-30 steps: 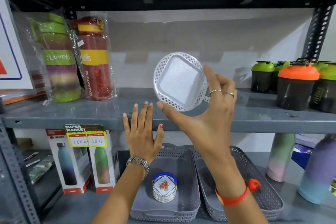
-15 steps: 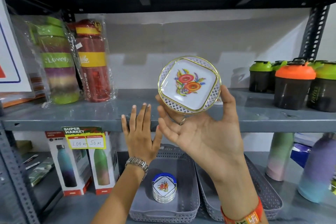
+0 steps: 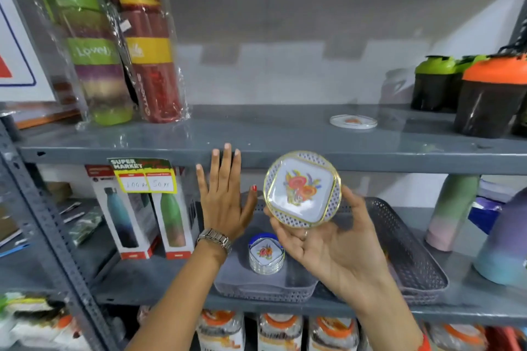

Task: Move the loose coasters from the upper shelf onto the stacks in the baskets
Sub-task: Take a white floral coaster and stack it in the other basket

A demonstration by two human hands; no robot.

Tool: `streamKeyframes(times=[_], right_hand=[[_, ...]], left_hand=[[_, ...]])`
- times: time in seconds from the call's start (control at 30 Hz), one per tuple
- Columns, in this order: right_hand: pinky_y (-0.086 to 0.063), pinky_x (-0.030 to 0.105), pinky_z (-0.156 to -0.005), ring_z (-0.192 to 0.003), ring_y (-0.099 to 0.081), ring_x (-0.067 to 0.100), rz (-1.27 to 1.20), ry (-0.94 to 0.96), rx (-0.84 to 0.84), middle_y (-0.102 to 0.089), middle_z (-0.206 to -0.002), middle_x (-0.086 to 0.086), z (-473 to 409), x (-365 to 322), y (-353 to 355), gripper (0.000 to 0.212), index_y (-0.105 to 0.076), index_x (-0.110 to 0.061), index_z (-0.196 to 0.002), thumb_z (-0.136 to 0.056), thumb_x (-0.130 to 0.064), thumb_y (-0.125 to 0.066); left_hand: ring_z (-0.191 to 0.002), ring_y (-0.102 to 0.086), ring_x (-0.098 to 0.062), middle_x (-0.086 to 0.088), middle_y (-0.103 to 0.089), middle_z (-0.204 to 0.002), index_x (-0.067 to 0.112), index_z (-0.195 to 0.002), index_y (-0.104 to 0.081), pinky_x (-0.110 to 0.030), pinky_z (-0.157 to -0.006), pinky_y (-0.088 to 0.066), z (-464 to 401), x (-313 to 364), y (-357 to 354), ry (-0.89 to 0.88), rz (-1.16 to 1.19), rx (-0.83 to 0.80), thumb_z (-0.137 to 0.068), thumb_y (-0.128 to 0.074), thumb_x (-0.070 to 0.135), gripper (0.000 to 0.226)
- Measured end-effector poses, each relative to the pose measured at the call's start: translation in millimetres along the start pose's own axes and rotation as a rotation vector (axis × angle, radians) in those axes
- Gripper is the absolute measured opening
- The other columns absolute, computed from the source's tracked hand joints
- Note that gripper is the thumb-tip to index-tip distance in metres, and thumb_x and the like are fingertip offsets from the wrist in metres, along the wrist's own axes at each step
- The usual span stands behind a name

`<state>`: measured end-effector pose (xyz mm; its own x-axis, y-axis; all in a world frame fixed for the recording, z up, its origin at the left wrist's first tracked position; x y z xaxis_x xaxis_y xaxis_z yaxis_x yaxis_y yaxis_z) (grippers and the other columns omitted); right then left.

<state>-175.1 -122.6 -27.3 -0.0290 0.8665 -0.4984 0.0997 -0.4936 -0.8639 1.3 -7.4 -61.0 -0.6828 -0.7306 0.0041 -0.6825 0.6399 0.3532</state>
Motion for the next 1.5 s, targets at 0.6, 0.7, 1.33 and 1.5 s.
streamKeyframes(times=[0.6, 0.7, 1.33, 1.5], right_hand=[[-0.028, 0.051, -0.113, -0.135, -0.038, 0.038, 0.075, -0.263, 0.821, -0.047, -0.138, 0.021, -115, 62, 141, 0.044, -0.051, 0.006, -0.128, -0.103, -0.016, -0.022], [-0.033, 0.05, -0.111, -0.133, -0.041, 0.041, 0.098, -0.271, 0.871, -0.047, -0.14, 0.023, -126, 72, 157, 0.039, -0.052, 0.01, -0.124, -0.102, -0.008, -0.024], [-0.041, 0.048, -0.098, -0.13, -0.046, 0.037, 0.063, -0.057, 1.037, -0.05, -0.139, 0.019, -140, 84, 154, 0.04, -0.048, 0.004, -0.132, -0.099, -0.006, -0.028], [-0.039, 0.039, -0.106, -0.132, -0.044, 0.034, 0.129, -0.028, 1.049, -0.046, -0.143, 0.019, -137, 81, 149, 0.037, -0.047, 0.004, -0.129, -0.097, -0.006, -0.031]], left_hand=[[-0.143, 0.006, -0.013, 0.012, 0.013, -0.154, 0.023, -0.148, 0.003, -0.047, -0.113, 0.012, -5, -7, -3, -0.023, -0.023, 0.104, -0.088, -0.033, 0.041, 0.073], [-0.142, 0.005, -0.013, 0.006, 0.0, -0.156, 0.018, -0.148, -0.014, -0.049, -0.113, 0.01, -9, -12, -6, -0.022, -0.047, 0.091, -0.088, -0.032, 0.041, 0.066], [-0.142, 0.004, -0.011, 0.014, 0.01, -0.154, 0.024, -0.148, 0.003, -0.047, -0.114, 0.005, -9, -22, -25, -0.087, -0.035, 0.232, -0.09, -0.025, 0.044, 0.067], [-0.142, 0.004, -0.011, 0.014, 0.01, -0.154, 0.024, -0.148, 0.002, -0.047, -0.114, 0.004, -10, -21, -23, -0.091, -0.037, 0.243, -0.089, -0.027, 0.042, 0.069]])
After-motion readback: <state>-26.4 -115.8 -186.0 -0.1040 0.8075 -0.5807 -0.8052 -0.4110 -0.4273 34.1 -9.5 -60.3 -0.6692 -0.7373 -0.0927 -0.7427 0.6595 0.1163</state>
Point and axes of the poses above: each hand's wrist, its own z-axis away from the middle knuckle, its own y-axis out of the back of the hand, x = y × z, the point moved 1 cm from there along -z, towards the middle knuckle
